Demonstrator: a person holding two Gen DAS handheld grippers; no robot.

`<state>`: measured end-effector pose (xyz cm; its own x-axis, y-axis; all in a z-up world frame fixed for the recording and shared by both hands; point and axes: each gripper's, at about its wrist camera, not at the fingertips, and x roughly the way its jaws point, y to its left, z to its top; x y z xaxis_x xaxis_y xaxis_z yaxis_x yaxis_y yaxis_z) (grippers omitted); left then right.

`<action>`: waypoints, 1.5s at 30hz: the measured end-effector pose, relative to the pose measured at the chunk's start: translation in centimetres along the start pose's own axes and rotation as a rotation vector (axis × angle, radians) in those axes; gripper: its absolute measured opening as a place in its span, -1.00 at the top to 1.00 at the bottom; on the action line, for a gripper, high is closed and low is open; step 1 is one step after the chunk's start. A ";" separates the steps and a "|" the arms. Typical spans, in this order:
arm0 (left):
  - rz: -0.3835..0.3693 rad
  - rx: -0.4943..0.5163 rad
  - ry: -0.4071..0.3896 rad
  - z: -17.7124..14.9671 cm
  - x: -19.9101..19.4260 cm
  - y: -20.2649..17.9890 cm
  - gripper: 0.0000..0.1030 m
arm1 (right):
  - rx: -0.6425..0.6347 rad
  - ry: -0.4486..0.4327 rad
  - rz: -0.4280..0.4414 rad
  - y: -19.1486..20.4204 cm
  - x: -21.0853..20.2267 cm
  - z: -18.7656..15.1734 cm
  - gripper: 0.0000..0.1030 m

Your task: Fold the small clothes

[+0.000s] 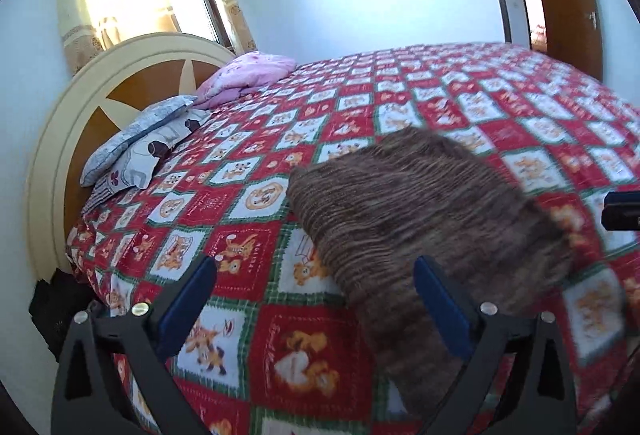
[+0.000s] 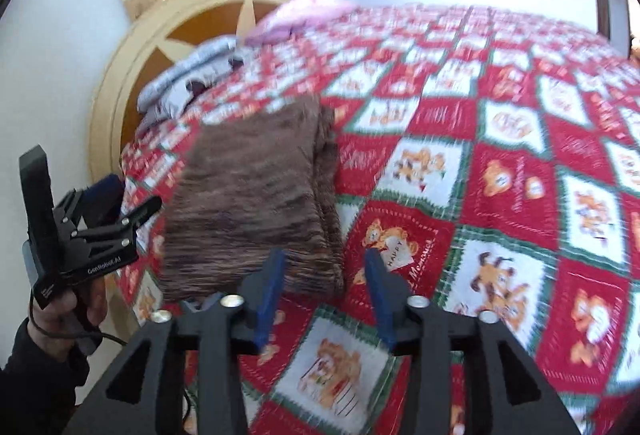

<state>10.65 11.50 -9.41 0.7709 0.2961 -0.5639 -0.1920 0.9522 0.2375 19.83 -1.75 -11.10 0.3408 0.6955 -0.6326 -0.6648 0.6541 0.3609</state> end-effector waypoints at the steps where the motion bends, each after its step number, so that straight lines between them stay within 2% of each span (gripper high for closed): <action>1: -0.014 -0.018 -0.009 0.2 -0.6 0.2 -0.97 | -0.012 -0.034 -0.006 0.5 -1.1 -0.1 0.03; 6: -0.040 -0.082 -0.069 1.4 -2.9 0.8 -0.99 | -0.099 -0.159 -0.058 3.0 -4.8 0.0 -0.03; 10: -0.045 -0.101 -0.094 1.8 -3.8 0.8 -1.00 | -0.099 -0.198 -0.065 3.1 -6.1 0.1 -0.06; 18: -0.047 -0.112 -0.106 1.8 -4.5 0.6 -1.00 | -0.051 -0.226 -0.085 2.4 -6.8 0.0 -0.07; 45: -0.042 -0.129 -0.110 1.6 -4.8 1.2 -1.00 | -0.102 -0.231 -0.089 4.3 -6.9 -0.7 -0.09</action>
<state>7.69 11.09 -5.19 0.8401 0.2527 -0.4799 -0.2293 0.9674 0.1079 14.19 -3.91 -5.68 0.5359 0.6939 -0.4809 -0.6850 0.6904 0.2328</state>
